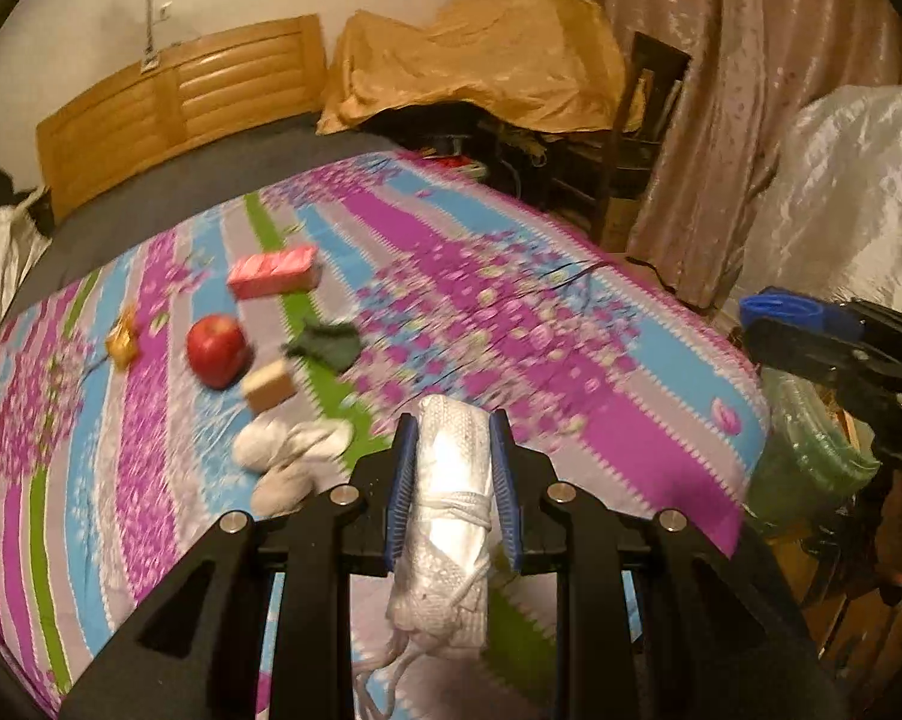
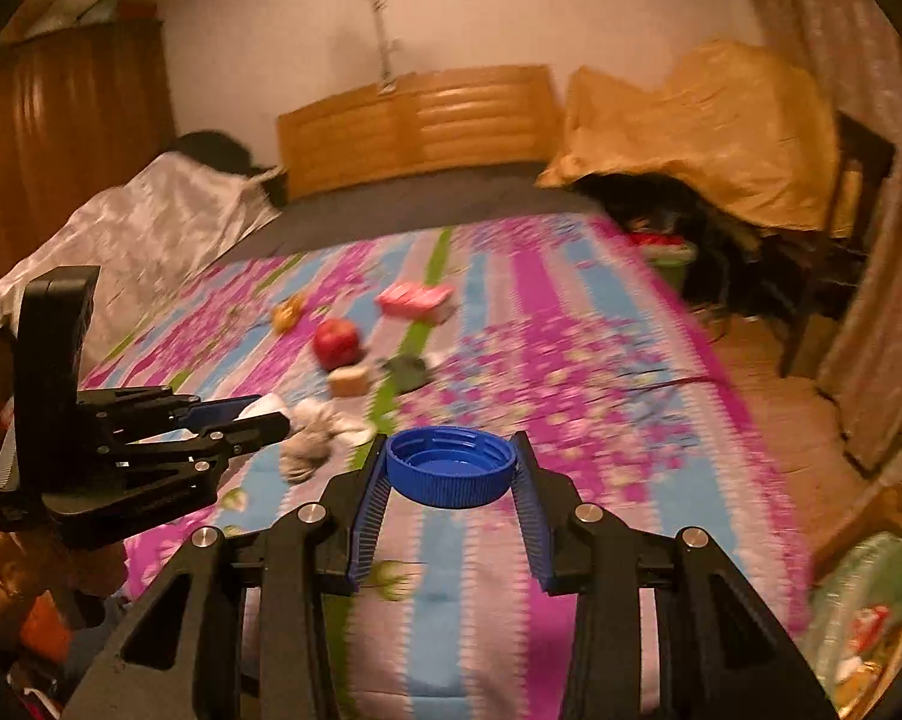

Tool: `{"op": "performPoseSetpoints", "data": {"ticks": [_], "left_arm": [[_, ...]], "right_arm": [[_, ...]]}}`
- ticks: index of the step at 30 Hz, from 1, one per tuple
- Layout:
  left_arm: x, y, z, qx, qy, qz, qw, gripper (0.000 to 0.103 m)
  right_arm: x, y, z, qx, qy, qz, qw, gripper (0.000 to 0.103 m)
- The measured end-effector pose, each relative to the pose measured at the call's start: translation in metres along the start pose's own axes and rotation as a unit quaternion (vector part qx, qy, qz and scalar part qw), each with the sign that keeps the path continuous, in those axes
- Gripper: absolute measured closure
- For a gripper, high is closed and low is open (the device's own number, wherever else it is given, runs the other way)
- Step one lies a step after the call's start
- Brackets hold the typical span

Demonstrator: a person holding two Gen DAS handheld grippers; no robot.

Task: Collect trash
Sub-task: 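Carry the white cloth and blue bottle cap over the green bin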

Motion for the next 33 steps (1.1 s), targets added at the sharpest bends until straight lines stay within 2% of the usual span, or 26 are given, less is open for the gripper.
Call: {"op": "performPoseSetpoints", "data": {"ticks": [9,15,26,33], "left_arm": [[-0.004,-0.072,0.077,-0.067,0.026,0.03,0.9969,0.08],[-0.009,-0.115,0.14,-0.12,0.054,0.053,0.9899,0.08],[-0.025,-0.168,0.261,-0.208,0.105,0.077,0.9695,0.08],[-0.036,-0.189,0.336,-0.256,0.141,0.084,0.9526,0.08]], "right_arm": [[0.077,-0.041,0.088,-0.032,0.066,0.071,0.995,0.062],[0.13,-0.054,0.15,-0.049,0.117,0.102,0.987,0.062],[0.215,-0.047,0.269,-0.106,0.202,0.13,0.965,0.062],[0.261,-0.03,0.34,-0.147,0.261,0.14,0.944,0.062]]}}
Point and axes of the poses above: each gripper's, at about its wrist camera, not at the fingertips, and x roughly against the way its jaws point, z to its right, y to its underside, the point moved 9 cm from there along -x, roughly the way its jaws point, and after that the axes turned 15 degrees about -x, right-handed, at the moved point
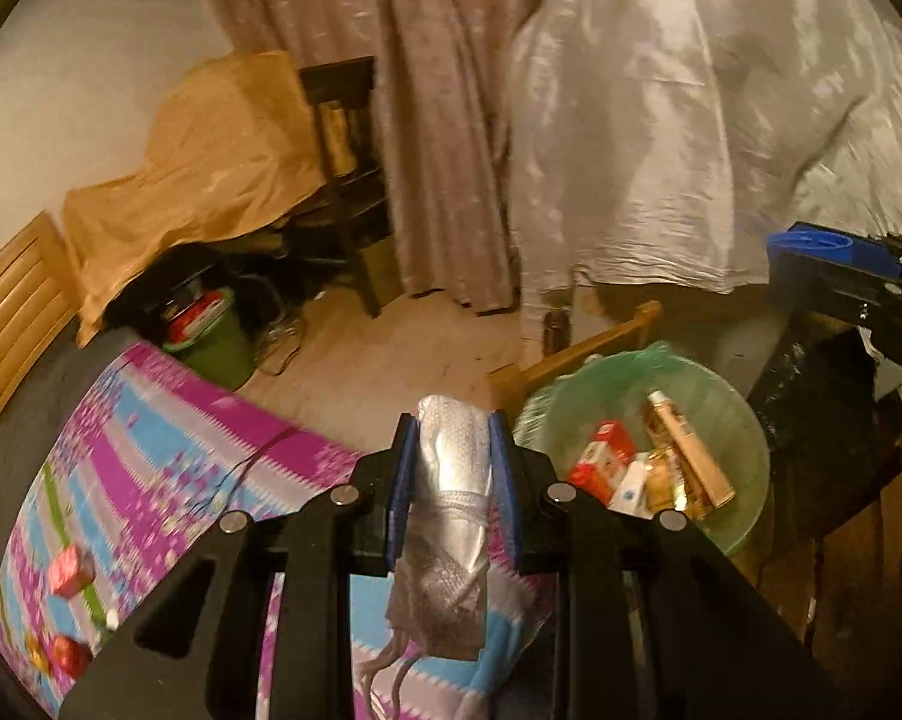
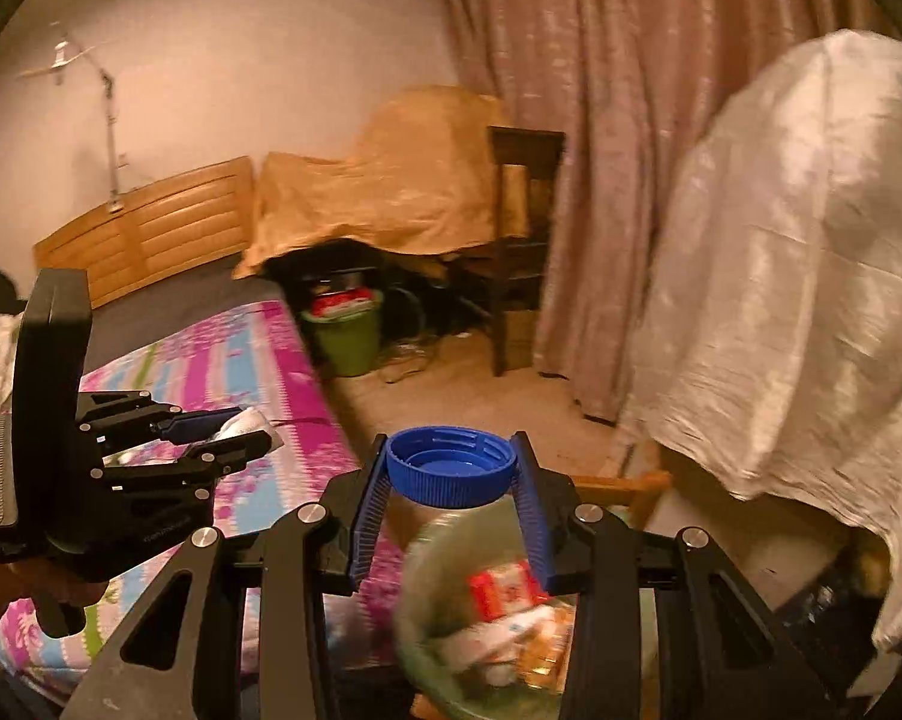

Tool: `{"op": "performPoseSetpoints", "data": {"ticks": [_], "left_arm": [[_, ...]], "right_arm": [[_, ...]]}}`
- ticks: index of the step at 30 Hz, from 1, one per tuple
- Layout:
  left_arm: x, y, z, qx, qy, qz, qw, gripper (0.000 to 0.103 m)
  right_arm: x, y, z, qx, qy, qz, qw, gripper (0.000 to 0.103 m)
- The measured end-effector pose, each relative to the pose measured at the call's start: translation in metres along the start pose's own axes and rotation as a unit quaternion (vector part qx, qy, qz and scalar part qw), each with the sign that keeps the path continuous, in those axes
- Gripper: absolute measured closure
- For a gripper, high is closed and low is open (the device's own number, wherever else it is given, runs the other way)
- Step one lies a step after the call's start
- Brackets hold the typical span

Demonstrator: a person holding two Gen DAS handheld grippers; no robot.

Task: Collect trash
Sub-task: 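Carry the white cloth and blue bottle cap over the green bin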

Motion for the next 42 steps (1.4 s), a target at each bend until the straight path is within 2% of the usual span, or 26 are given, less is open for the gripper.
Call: {"op": "performPoseSetpoints", "data": {"ticks": [7,10,14,20,27,34,36,37,38,39,42], "left_arm": [[-0.035,-0.033,0.048,-0.036,0.035,0.0,0.9987,0.08],[-0.048,-0.04,0.065,-0.042,0.059,-0.005,0.9974,0.08],[-0.063,-0.043,0.084,-0.046,0.084,-0.014,0.9953,0.08],[-0.073,-0.042,0.102,-0.055,0.101,-0.022,0.9932,0.08],[-0.083,-0.042,0.108,-0.046,0.126,-0.029,0.9906,0.08],[-0.088,-0.045,0.114,-0.057,0.131,-0.028,0.9894,0.08],[-0.09,-0.046,0.116,-0.062,0.139,-0.03,0.9879,0.077],[-0.092,-0.045,0.115,-0.062,0.138,-0.035,0.9878,0.067],[-0.094,-0.045,0.113,-0.059,0.133,-0.037,0.9887,0.055],[-0.094,-0.045,0.109,-0.054,0.132,-0.034,0.9893,0.052],[-0.097,-0.043,0.101,-0.033,0.141,-0.036,0.9888,0.051]], "right_arm": [[-0.001,0.004,0.077,-0.041,0.057,-0.001,0.998,0.062],[-0.005,0.013,0.101,-0.058,0.067,-0.008,0.996,0.062],[-0.013,0.019,0.112,-0.065,0.072,-0.019,0.995,0.062],[-0.019,0.028,0.113,-0.068,0.074,-0.033,0.994,0.062],[-0.025,0.039,0.113,-0.065,0.073,-0.047,0.994,0.062],[-0.034,0.041,0.112,-0.065,0.067,-0.058,0.994,0.062],[-0.039,0.042,0.11,-0.06,0.061,-0.065,0.994,0.062],[-0.042,0.042,0.108,-0.059,0.059,-0.066,0.994,0.062],[-0.043,0.042,0.108,-0.061,0.058,-0.067,0.994,0.055],[-0.046,0.041,0.108,-0.065,0.056,-0.067,0.994,0.046],[-0.051,0.042,0.108,-0.068,0.053,-0.069,0.994,0.045]]}}
Point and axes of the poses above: each gripper's, at about its wrist camera, not at the fingertips, and x roughly against the way its jaws point, z to its right, y to its underside, the point moved 9 cm from there along -x, roughly the way its jaws point, and after that the axes turned 15 degrees about -x, right-handed, at the moved point
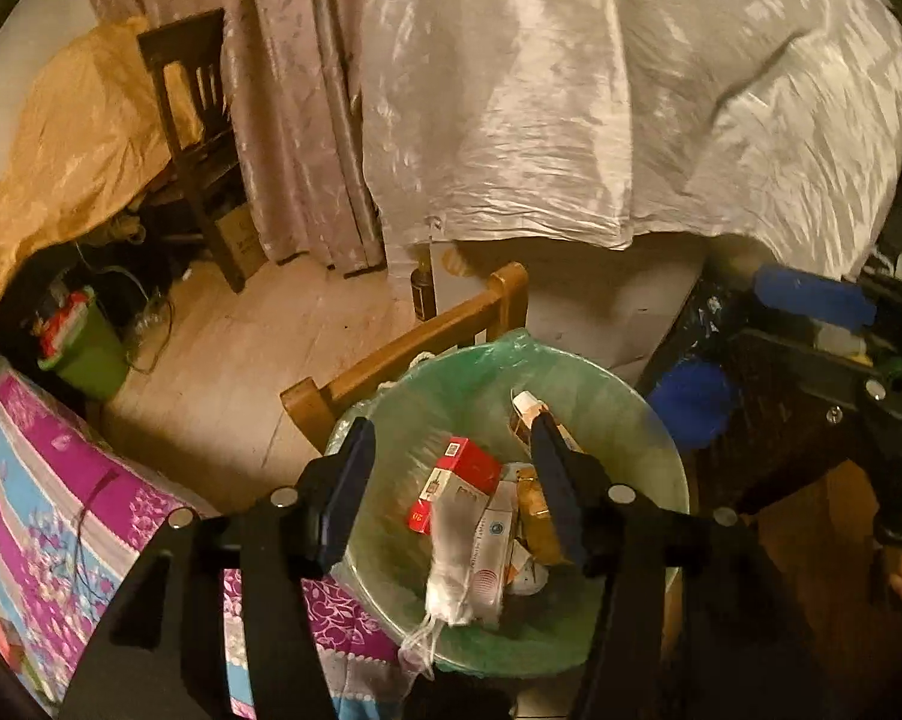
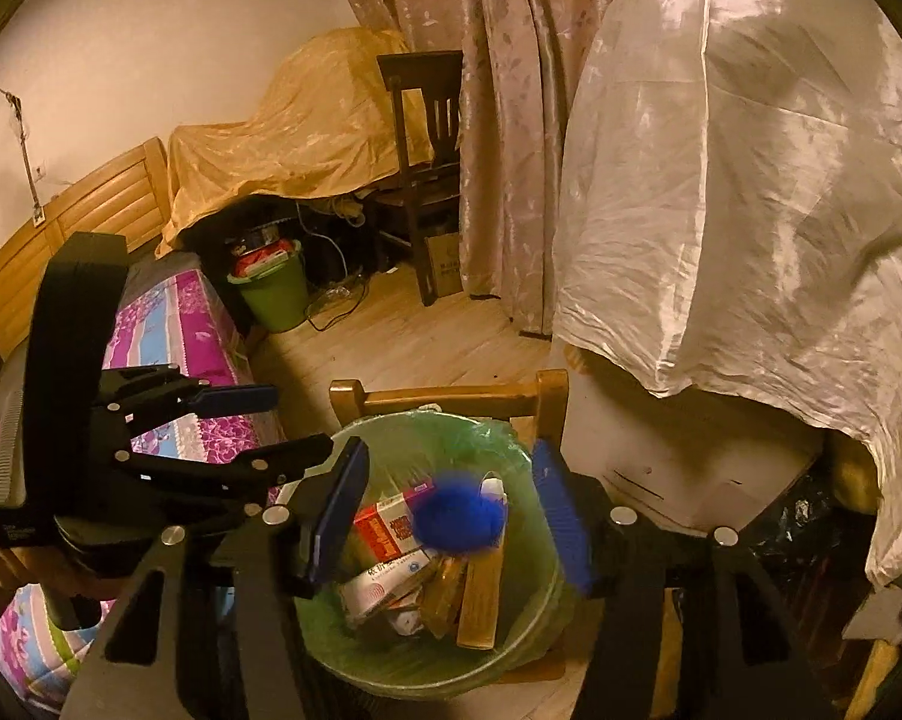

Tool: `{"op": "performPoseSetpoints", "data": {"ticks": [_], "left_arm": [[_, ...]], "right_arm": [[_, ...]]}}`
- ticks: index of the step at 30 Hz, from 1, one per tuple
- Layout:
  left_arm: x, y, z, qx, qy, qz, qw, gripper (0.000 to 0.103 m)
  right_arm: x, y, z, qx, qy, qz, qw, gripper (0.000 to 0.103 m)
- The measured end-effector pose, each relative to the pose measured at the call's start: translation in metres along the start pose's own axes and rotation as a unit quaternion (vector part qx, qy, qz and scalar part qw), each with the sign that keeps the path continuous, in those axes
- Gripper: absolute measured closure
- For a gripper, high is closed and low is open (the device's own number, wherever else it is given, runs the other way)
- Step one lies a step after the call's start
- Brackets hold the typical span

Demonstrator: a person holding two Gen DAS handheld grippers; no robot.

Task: Collect trash
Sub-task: 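Carry the white cloth and blue bottle cap over the green bin, then open both tools to drop the cloth and cap into the green bin, then swing both open tools back to the trash on the bed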

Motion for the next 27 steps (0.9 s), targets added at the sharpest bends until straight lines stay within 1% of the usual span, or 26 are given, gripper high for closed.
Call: {"op": "performPoseSetpoints", "data": {"ticks": [2,9,12,14,16,18,20,22,24,27], "left_arm": [[-0.001,0.002,-0.005,0.007,-0.002,-0.002,1.0,0.051],[0.0,0.009,-0.01,0.012,-0.015,-0.001,0.9998,0.051],[0.001,0.019,-0.016,0.016,-0.038,-0.003,0.9992,0.051],[0.009,0.029,-0.027,0.028,-0.068,0.002,0.9973,0.051],[0.02,0.042,-0.041,0.039,-0.103,0.011,0.9939,0.051],[0.028,0.058,-0.055,0.057,-0.128,0.012,0.9901,0.05],[0.038,0.079,-0.072,0.081,-0.155,0.007,0.9845,0.046],[0.051,0.107,-0.09,0.109,-0.185,0.002,0.9768,0.043],[0.063,0.129,-0.103,0.131,-0.201,-0.002,0.9708,0.041],[0.089,0.182,-0.125,0.18,-0.234,-0.018,0.9554,0.04]], "right_arm": [[-0.002,0.001,0.001,-0.005,-0.004,-0.002,1.0,0.045],[-0.006,0.004,0.004,-0.011,0.002,-0.003,1.0,0.045],[-0.004,0.004,0.003,-0.013,-0.002,0.006,1.0,0.045],[-0.003,0.006,-0.002,-0.012,-0.005,0.019,1.0,0.045],[0.001,0.008,-0.008,-0.008,-0.006,0.035,0.999,0.045],[0.006,0.01,-0.021,-0.002,-0.01,0.06,0.998,0.045],[0.012,0.011,-0.036,0.005,-0.016,0.085,0.996,0.045],[0.018,0.015,-0.056,0.015,-0.02,0.113,0.993,0.044],[0.019,0.022,-0.077,0.025,-0.034,0.123,0.992,0.039],[0.014,0.042,-0.117,0.053,-0.056,0.114,0.991,0.038]]}}
Point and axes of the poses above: each gripper's, at about its wrist camera, not at the fingertips, and x roughly against the way its jaws point, z to its right, y to its underside, the point moved 9 cm from there along -x, roughly the way its jaws point, and after that the axes turned 15 degrees about -x, right-handed, at the moved point
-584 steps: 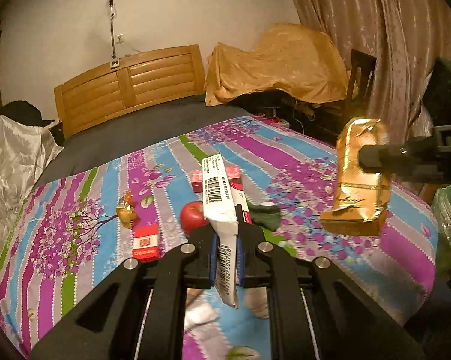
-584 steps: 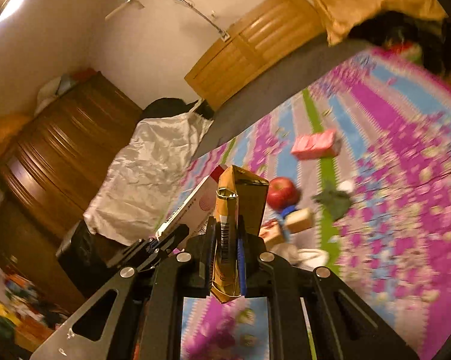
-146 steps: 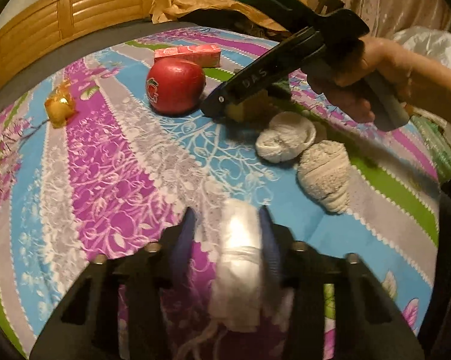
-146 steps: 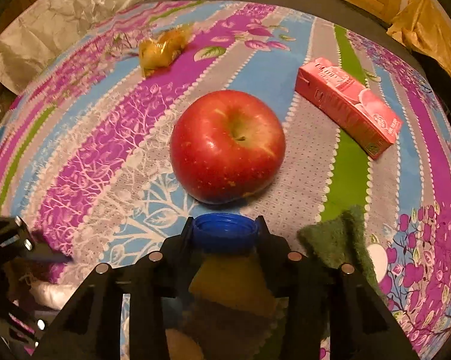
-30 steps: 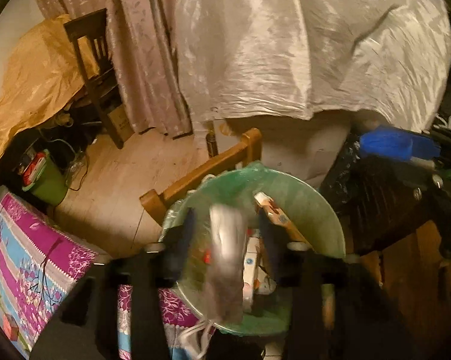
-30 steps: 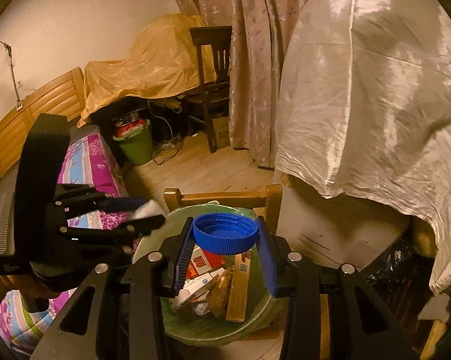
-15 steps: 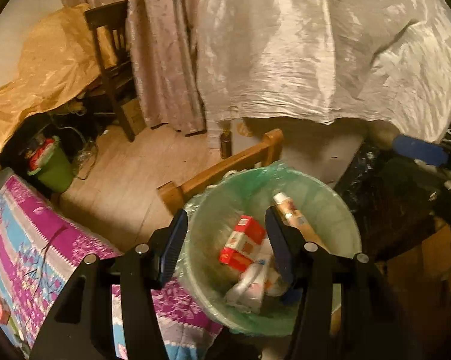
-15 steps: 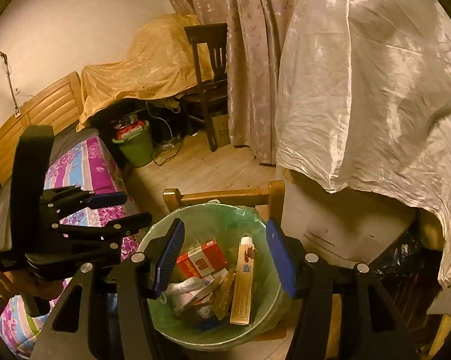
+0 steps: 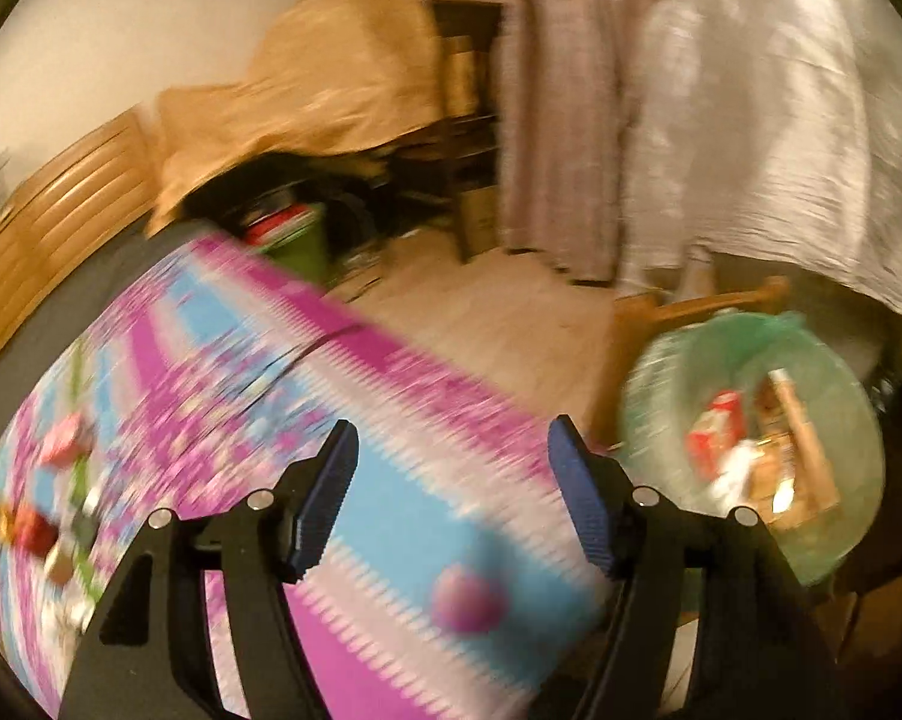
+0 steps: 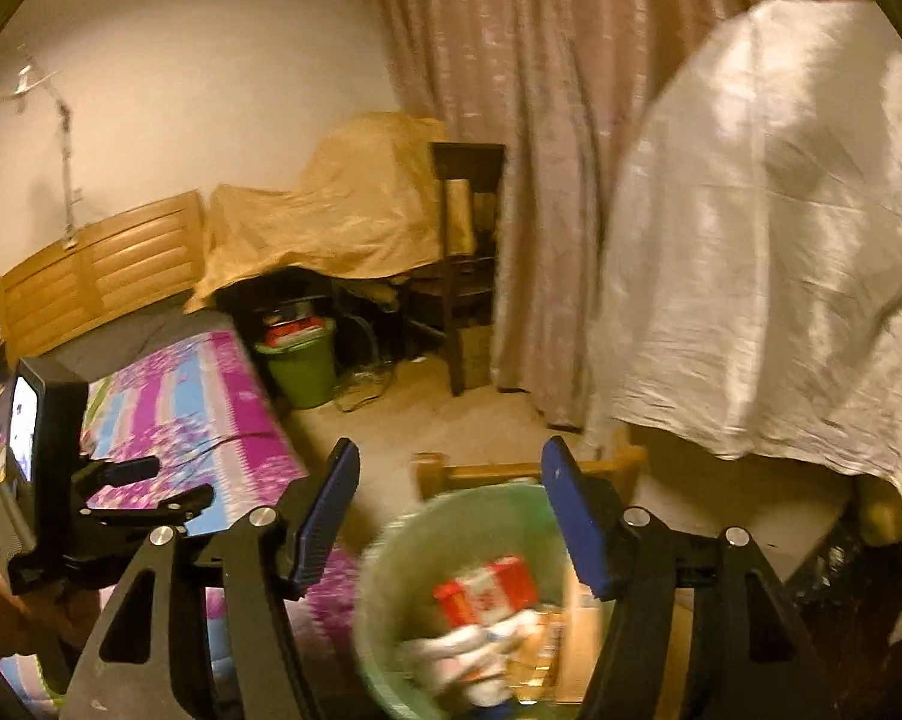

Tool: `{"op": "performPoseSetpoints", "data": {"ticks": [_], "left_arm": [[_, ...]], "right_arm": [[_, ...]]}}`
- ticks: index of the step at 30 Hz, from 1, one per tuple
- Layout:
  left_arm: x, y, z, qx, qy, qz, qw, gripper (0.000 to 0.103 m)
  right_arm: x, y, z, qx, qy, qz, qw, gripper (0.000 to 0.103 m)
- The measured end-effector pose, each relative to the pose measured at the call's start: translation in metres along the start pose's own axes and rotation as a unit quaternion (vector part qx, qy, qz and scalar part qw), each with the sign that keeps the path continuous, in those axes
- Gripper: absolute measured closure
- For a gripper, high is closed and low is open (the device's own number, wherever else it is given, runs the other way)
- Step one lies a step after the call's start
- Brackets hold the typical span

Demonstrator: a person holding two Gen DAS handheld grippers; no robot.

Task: Collect trash
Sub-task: 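Swing both open tools back to the trash on the bed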

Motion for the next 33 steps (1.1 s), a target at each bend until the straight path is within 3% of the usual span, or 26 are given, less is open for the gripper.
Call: {"op": "performPoseSetpoints", "data": {"ticks": [4,10,18,22,26,29,33], "left_arm": [[0.014,0.052,-0.05,0.041,-0.038,-0.024,0.9981,0.039],[0.043,0.13,-0.108,0.088,-0.086,-0.051,0.9911,0.039],[0.081,0.219,-0.148,0.118,-0.135,-0.073,0.9811,0.039],[0.099,0.274,-0.169,0.157,-0.148,-0.099,0.9714,0.039],[0.122,0.319,-0.195,0.212,-0.16,-0.099,0.9589,0.039],[0.134,0.341,-0.216,0.254,-0.167,-0.093,0.9483,0.039],[0.13,0.351,-0.25,0.269,-0.185,-0.09,0.9408,0.039]], "right_arm": [[-0.005,0.028,-0.061,0.036,-0.045,-0.028,0.998,0.038],[-0.001,0.081,-0.165,0.119,-0.101,-0.067,0.986,0.038],[0.005,0.148,-0.272,0.177,-0.159,-0.123,0.963,0.033],[0.0,0.18,-0.315,0.199,-0.183,-0.153,0.951,0.032],[-0.008,0.211,-0.358,0.211,-0.206,-0.185,0.937,0.032],[-0.018,0.232,-0.387,0.205,-0.221,-0.216,0.929,0.032],[-0.033,0.249,-0.417,0.188,-0.237,-0.256,0.918,0.032]]}}
Point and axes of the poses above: each gripper's, at about its wrist camera, not at the fingertips, and x roughly against the way its jaws point, z to its right, y to its underside, the point moved 9 cm from there along -x, roughly the way its jaws point, and after that the axes turned 15 degrees about -x, right-handed, at the moved point
